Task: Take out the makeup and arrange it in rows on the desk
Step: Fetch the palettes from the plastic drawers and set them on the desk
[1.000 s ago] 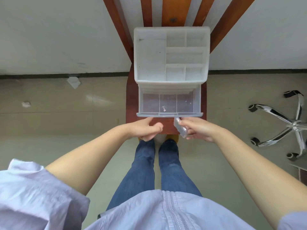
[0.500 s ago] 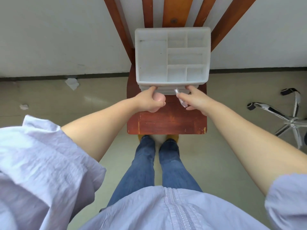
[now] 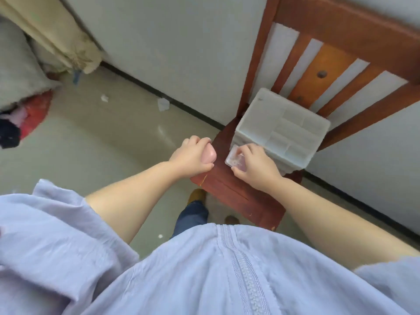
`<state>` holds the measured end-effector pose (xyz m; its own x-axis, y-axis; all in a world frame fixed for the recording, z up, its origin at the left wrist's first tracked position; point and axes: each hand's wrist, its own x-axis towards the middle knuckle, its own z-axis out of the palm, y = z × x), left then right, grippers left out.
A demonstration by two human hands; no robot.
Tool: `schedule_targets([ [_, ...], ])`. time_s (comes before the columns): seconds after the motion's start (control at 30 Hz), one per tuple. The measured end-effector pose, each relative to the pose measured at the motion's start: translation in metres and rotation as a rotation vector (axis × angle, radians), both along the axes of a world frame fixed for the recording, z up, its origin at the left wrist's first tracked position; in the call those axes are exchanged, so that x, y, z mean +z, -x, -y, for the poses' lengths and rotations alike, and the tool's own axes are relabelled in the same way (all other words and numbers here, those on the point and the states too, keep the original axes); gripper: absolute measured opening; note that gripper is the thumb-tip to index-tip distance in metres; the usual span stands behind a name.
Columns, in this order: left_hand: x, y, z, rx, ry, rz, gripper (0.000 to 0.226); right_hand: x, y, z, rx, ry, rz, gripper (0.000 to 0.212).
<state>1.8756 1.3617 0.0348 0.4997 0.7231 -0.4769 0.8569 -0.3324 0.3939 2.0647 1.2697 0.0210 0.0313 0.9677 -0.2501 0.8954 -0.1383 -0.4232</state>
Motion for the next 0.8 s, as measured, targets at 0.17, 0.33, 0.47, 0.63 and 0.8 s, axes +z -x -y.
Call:
schedule_targets([
  [0.17,-0.001,0.057,0.104,0.352,-0.051,-0.038,0.074,0.004,0.033,0.021,0.441,-0.016,0.146,0.043],
  [0.33,0.001,0.117,0.222,0.743,-0.046,-0.121,0.076,0.008,0.094,0.046,0.816,-0.011,0.219,0.040],
  [0.47,0.011,0.162,0.309,1.042,-0.076,-0.141,0.076,0.024,0.172,0.077,1.084,-0.100,0.231,0.044],
  [0.63,0.019,0.206,0.418,1.276,-0.110,-0.161,0.073,0.037,0.273,0.150,1.376,-0.182,0.165,0.044],
  [0.8,0.025,0.253,0.550,1.428,-0.123,-0.180,0.067,0.038,0.360,0.253,1.583,-0.218,0.171,0.046],
])
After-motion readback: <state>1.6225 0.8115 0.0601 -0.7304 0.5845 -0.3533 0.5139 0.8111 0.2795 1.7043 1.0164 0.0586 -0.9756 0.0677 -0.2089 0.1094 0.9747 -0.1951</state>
